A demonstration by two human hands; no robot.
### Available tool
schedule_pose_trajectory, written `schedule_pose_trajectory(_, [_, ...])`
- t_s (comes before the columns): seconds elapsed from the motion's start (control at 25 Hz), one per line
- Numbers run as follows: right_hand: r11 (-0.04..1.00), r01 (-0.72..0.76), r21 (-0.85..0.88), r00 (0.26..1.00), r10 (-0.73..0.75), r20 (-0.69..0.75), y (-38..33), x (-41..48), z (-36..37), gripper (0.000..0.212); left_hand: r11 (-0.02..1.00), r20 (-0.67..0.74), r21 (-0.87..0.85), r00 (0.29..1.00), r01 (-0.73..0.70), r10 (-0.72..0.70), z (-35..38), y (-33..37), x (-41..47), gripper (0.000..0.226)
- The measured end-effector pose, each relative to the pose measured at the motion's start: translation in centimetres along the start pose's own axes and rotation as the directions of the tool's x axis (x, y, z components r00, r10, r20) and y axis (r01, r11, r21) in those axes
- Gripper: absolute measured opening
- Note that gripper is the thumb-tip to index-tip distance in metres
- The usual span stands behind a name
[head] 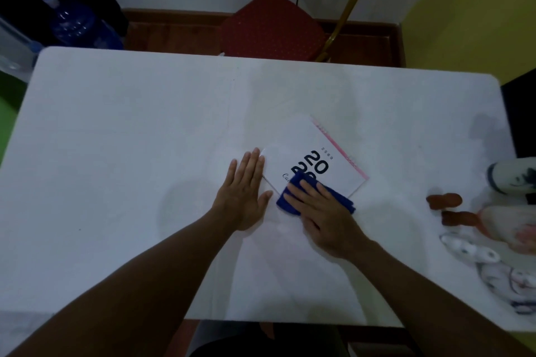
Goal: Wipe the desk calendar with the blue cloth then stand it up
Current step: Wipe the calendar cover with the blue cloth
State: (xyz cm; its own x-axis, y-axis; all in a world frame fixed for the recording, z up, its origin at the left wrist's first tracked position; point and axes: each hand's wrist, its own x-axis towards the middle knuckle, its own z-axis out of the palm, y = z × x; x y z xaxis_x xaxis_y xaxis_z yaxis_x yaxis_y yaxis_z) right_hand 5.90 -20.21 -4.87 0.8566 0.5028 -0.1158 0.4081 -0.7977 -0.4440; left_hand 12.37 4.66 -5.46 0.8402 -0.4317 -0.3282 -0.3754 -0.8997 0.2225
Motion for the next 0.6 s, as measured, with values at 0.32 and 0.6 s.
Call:
schedule_pose_trajectory(0.32, [0.971, -0.234, -0.056, 0.971, 0.23, -0.067, 3.8, 9.9, -2.9, 0.055, 1.0, -0.026, 0.002, 1.0, -0.013, 0.013, 0.1, 0.0, 0.0, 0.081])
schedule_pose_trajectory(0.6, [0.999, -0.036, -0.038, 0.998, 0.034, -0.059, 0.1, 3.9, 0.2, 0.054, 1.0, 0.048, 0.031, 0.999, -0.002, 0.001, 0.2, -0.4, 0.4, 0.082])
